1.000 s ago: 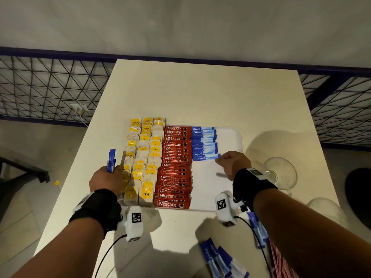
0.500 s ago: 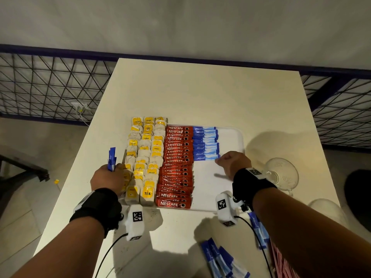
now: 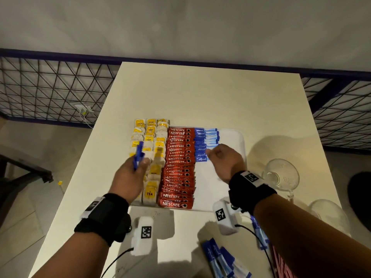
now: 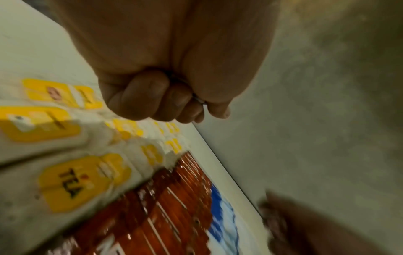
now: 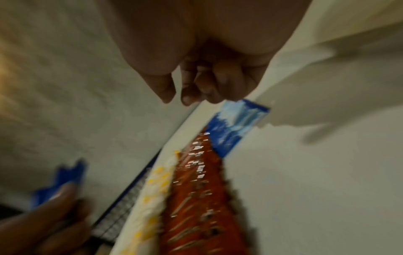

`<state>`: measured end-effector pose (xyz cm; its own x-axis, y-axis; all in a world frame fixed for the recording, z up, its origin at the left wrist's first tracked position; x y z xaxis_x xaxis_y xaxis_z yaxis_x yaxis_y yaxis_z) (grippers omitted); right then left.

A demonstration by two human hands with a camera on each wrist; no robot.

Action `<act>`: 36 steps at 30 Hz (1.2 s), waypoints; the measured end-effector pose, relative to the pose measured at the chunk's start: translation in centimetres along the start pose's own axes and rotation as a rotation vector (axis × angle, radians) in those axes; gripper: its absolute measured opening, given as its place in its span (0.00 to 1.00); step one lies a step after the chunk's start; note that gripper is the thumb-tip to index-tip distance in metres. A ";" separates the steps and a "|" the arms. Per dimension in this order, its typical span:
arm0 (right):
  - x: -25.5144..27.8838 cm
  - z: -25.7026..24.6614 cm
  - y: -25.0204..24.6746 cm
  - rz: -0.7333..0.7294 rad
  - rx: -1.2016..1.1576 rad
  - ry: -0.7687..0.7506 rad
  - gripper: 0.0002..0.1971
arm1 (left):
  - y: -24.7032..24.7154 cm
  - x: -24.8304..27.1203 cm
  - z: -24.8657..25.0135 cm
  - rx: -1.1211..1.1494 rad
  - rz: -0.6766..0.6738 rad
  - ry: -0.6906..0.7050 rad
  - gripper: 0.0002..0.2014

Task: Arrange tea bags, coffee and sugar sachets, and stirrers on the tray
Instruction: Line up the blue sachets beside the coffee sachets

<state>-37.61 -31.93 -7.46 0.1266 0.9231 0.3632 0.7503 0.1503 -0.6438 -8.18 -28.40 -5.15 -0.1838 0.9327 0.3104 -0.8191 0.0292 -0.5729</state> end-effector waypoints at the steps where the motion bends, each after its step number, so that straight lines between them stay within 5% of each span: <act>1: 0.8 -2.0 1.1 -0.093 -0.065 -0.068 0.11 | 1.4 0.5 1.4 -0.054 -0.072 0.057 0.10; 4: 3.3 -7.1 3.3 -0.297 -0.212 -0.232 0.11 | 4.9 2.1 4.8 -0.212 -0.211 0.192 0.07; 7: 3.7 -8.2 2.6 -0.253 -0.249 -0.285 0.08 | 6.3 2.8 6.4 -0.314 -0.215 0.287 0.08; 14: 3.8 -5.0 0.1 -0.141 -0.617 -0.043 0.12 | 6.4 2.8 5.7 -0.466 -0.192 0.317 0.10; 16: 3.7 -4.2 -0.9 -0.084 -0.683 -0.004 0.13 | 5.3 2.5 4.4 -0.327 -0.170 0.228 0.11; 21: 4.1 -3.7 -1.0 -0.101 -0.793 0.020 0.11 | 5.9 2.9 3.1 0.548 -0.280 -0.068 0.15; 31: 5.1 -4.0 1.0 -0.180 -0.799 -0.061 0.06 | 8.2 3.5 5.1 0.648 -0.224 -0.091 0.07; 36: 5.0 -3.7 1.4 -0.237 -0.509 -0.169 0.08 | 9.4 4.8 5.4 0.480 -0.275 -0.008 0.09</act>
<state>-33.53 -28.36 -4.09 -0.1566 0.9348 0.3188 0.9680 0.2094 -0.1385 -19.69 -25.61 -4.94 0.0698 0.9111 0.4063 -0.9929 0.1028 -0.0601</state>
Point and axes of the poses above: each hand's wrist, its own x-axis away from the middle knuckle, its own y-axis out of the palm, z = x × y, the point moved 10 cm from there along -x, towards the middle knuckle, and after that the axes turned 1 degree about -z, right-handed, at the moved point
